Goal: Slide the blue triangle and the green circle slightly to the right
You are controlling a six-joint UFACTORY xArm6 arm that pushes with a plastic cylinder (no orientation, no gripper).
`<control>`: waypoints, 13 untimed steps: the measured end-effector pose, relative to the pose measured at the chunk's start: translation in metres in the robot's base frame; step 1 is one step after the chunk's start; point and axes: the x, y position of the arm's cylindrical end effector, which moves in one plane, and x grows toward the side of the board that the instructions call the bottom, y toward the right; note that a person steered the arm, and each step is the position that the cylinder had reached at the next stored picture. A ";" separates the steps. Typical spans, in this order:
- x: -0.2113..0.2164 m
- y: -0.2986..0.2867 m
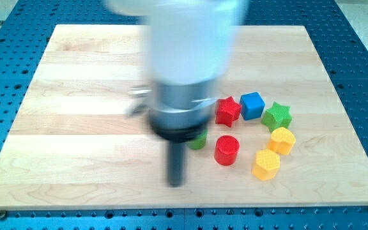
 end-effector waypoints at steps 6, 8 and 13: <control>-0.099 0.049; -0.075 0.049; -0.062 0.048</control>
